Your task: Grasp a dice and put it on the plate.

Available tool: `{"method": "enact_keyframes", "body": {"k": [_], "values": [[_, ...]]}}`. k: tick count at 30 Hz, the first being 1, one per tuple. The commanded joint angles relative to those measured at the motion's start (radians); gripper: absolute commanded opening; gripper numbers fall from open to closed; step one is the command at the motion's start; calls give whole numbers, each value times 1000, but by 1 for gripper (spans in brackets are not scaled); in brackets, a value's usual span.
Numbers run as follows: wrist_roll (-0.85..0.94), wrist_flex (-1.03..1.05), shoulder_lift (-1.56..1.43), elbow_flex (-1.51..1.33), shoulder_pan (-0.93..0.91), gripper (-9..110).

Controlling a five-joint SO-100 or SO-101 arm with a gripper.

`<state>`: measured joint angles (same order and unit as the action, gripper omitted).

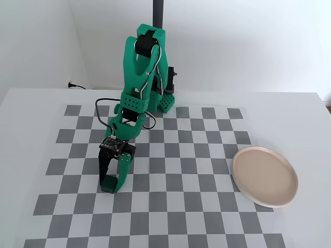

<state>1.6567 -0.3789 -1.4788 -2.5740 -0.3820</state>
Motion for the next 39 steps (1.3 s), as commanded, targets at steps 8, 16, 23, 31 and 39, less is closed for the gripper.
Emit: {"method": "enact_keyframes", "body": {"k": [8, 16, 23, 31, 39], "values": [[-41, -2, -54, -9, 3, -4], [-124, 163, -267, 2, 58, -4], [-141, 322, -474, 2, 158, -4], [-146, 497, -687, -11, 299, -4], [-118, 627, -923, -95, 454, -4]]}}
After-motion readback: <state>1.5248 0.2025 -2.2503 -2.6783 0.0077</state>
